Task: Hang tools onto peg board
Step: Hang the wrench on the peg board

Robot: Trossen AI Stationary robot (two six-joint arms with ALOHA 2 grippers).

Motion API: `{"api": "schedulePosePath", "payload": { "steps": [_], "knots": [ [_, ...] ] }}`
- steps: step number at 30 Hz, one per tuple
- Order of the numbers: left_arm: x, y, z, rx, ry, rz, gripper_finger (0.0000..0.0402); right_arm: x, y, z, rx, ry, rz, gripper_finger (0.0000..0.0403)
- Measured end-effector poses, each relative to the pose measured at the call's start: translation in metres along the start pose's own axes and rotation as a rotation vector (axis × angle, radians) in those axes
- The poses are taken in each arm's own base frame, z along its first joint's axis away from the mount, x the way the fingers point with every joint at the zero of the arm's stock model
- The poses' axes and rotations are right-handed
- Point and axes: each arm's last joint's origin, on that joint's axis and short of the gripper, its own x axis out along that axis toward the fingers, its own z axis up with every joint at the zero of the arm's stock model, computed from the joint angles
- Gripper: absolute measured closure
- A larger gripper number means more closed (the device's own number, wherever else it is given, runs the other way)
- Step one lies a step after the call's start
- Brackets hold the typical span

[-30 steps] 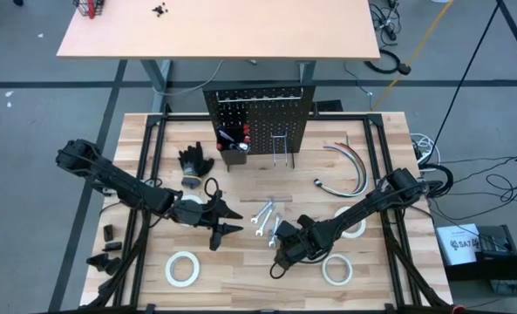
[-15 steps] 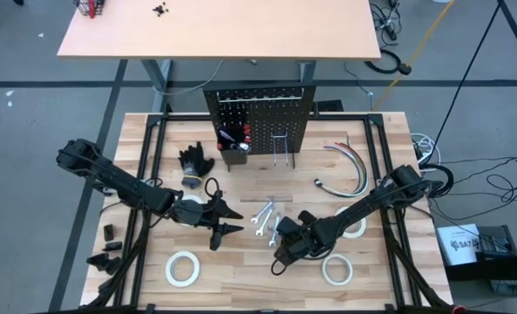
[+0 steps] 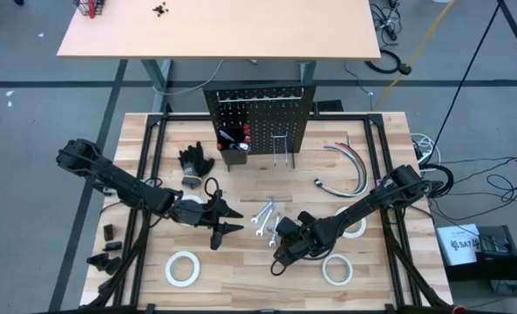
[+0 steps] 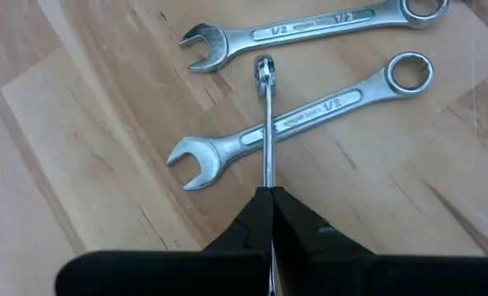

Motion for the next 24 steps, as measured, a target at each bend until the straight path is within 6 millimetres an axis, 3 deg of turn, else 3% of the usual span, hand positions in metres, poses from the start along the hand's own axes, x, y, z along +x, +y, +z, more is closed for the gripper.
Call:
{"api": "schedulePosePath", "payload": {
  "steps": [5, 14, 17, 20, 24],
  "knots": [
    [0.0, 0.0, 0.0, 0.0, -0.001, 0.002, 0.0226, 0.004, 0.001, -0.001, -0.005, -0.004, -0.002, 0.039],
    [0.0, 0.0, 0.0, 0.0, -0.001, 0.002, 0.0226, 0.039, 0.002, -0.016, 0.014, 0.016, -0.055, 0.0309],
    [0.0, 0.0, 0.0, 0.0, -0.001, 0.002, 0.0226, 0.041, 0.002, -0.019, 0.022, 0.025, -0.072, 0.0324],
    [0.0, 0.0, 0.0, 0.0, 0.0, 0.002, 0.0226, 0.04, 0.002, -0.021, 0.01, 0.022, -0.08, 0.0377],
    [0.0, 0.0, 0.0, -0.002, 0.0, 0.002, 0.0226, 0.039, 0.003, -0.022, 0.015, 0.024, -0.08, 0.0381]
  ]
}}
